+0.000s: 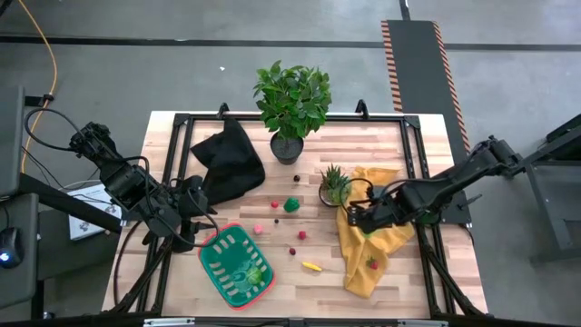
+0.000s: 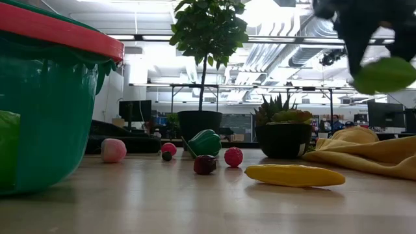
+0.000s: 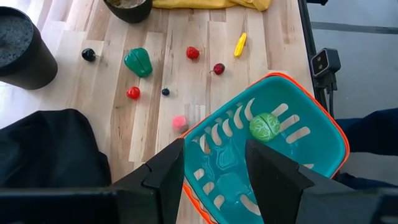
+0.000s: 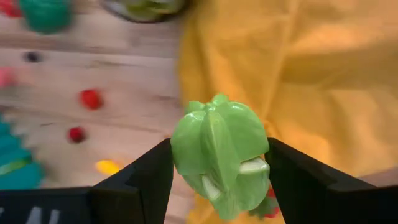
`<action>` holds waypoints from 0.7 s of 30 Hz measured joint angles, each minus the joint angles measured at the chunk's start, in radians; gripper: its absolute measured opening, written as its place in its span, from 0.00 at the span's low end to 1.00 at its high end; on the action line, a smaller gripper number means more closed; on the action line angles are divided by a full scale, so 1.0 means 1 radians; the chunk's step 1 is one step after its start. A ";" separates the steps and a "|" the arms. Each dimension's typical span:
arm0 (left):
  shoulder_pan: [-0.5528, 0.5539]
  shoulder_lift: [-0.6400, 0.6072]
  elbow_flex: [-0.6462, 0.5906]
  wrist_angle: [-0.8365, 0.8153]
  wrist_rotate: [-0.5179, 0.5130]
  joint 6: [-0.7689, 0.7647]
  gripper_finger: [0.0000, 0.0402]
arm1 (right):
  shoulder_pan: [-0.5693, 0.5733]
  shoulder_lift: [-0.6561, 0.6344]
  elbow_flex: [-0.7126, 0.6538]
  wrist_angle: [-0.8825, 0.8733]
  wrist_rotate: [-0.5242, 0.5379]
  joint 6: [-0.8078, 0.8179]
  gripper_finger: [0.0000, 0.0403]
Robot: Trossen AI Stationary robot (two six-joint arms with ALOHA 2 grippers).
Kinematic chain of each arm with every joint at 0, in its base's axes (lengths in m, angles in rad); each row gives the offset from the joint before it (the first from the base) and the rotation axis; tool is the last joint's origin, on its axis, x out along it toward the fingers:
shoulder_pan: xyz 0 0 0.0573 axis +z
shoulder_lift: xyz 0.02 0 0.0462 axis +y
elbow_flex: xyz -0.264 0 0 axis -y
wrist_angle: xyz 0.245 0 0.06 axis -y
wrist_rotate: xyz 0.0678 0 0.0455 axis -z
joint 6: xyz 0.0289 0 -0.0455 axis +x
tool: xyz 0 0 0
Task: Pick and placing Produce into tupperware
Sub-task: Put the green starfruit into the blue basket
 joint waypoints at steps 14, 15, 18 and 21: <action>0.000 0.000 0.000 0.098 -0.079 -0.002 0.39 | 0.000 0.001 0.120 0.319 0.126 -0.245 0.53; 0.000 0.000 0.000 0.108 -0.087 -0.002 0.39 | 0.000 0.002 0.120 0.349 0.143 -0.267 0.53; 0.000 0.000 0.000 0.144 -0.123 -0.003 0.39 | 0.000 0.002 0.120 0.424 0.188 -0.328 0.53; 0.001 0.000 0.000 0.175 -0.139 -0.013 0.39 | -0.001 0.002 0.120 0.495 0.212 -0.384 0.53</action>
